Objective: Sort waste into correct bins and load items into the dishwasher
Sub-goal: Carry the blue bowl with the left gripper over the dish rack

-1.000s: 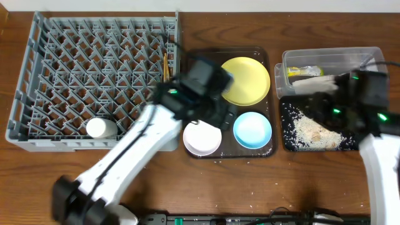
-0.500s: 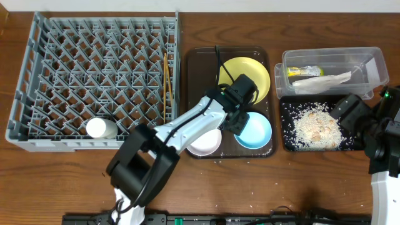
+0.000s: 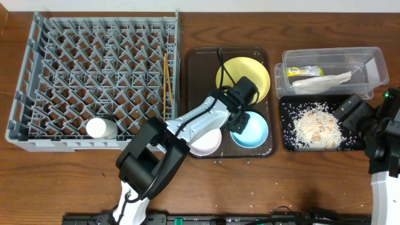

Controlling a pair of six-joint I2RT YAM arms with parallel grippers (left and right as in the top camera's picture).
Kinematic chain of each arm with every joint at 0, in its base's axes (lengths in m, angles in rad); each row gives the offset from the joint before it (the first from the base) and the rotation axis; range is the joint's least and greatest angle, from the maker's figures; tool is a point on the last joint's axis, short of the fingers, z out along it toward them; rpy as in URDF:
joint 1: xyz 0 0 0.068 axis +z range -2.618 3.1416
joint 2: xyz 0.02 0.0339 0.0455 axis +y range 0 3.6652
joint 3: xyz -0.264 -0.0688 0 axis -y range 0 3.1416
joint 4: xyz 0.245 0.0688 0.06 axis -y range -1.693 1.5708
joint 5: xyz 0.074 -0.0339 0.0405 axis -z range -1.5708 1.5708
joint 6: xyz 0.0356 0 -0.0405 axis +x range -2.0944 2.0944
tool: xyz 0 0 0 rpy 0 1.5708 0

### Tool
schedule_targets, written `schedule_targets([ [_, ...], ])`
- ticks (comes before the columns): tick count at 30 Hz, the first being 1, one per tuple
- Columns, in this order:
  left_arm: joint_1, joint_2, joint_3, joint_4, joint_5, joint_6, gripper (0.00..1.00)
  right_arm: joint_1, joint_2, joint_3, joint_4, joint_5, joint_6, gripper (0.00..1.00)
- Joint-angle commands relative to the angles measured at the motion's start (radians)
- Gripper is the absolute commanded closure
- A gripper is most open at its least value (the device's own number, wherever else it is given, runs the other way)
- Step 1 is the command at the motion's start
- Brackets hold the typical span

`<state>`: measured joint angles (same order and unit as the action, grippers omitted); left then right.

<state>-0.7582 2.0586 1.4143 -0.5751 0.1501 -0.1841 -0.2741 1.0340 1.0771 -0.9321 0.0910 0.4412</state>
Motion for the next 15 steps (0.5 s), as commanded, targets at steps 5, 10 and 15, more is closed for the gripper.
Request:
schedule_targets([
  [5, 0.045, -0.209, 0.018, -0.023, -0.009, -0.013, 0.93, -0.007, 0.0, 0.002, -0.004, 0.021, 0.014, 0.01],
  [10, 0.144, -0.412, 0.018, -0.071, -0.159, 0.0, 0.92, -0.007, 0.0, 0.002, -0.004, 0.021, 0.014, 0.01],
  [15, 0.24, -0.524, 0.018, -0.131, -0.645, 0.158, 0.93, -0.007, 0.0, 0.002, -0.004, 0.021, 0.014, 0.01],
])
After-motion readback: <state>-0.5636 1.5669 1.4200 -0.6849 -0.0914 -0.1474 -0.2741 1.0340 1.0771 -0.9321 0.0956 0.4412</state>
